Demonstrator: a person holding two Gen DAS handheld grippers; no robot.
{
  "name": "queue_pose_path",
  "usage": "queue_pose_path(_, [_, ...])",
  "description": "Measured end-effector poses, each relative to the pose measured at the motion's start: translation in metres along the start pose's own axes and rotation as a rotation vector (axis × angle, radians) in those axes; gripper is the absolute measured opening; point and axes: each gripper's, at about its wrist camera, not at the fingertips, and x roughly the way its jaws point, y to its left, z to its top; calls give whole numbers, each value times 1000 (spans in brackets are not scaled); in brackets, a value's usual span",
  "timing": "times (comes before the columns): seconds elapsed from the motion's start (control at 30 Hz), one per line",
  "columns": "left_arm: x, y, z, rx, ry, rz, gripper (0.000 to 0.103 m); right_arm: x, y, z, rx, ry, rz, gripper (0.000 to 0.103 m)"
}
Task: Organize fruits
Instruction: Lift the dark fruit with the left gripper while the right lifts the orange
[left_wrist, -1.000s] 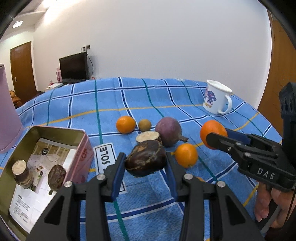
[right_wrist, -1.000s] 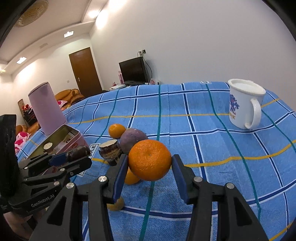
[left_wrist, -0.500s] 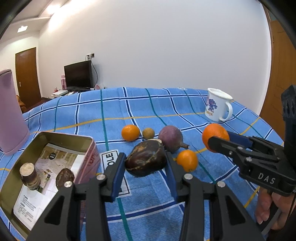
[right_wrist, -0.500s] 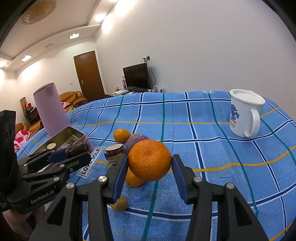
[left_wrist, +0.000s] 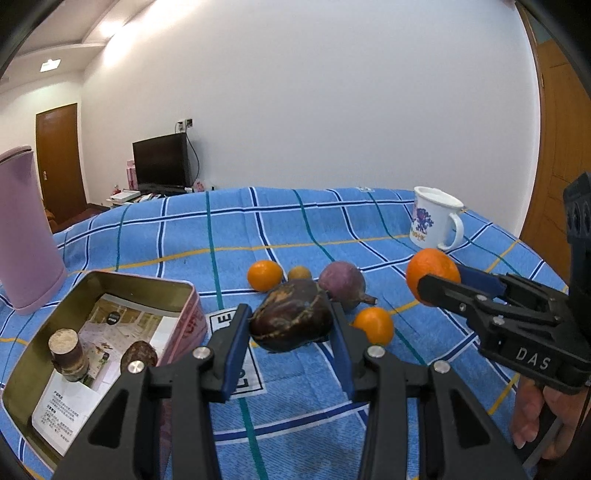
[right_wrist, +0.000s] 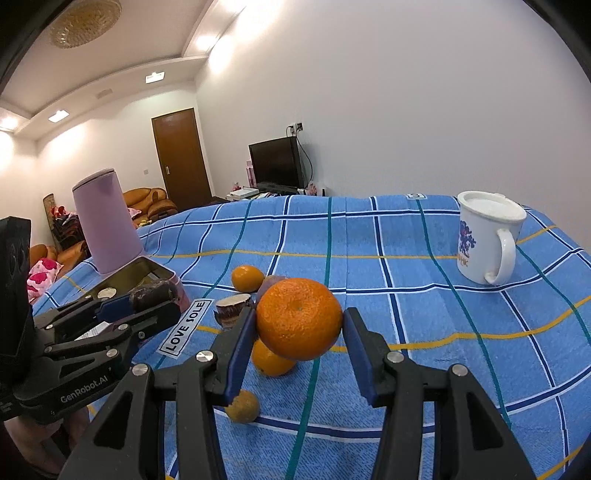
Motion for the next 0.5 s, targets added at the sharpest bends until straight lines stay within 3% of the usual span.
queue_pose_path(0.5, [-7,0,0,6,-37,13,43,-8,4,-1,-24,-46,-7,50])
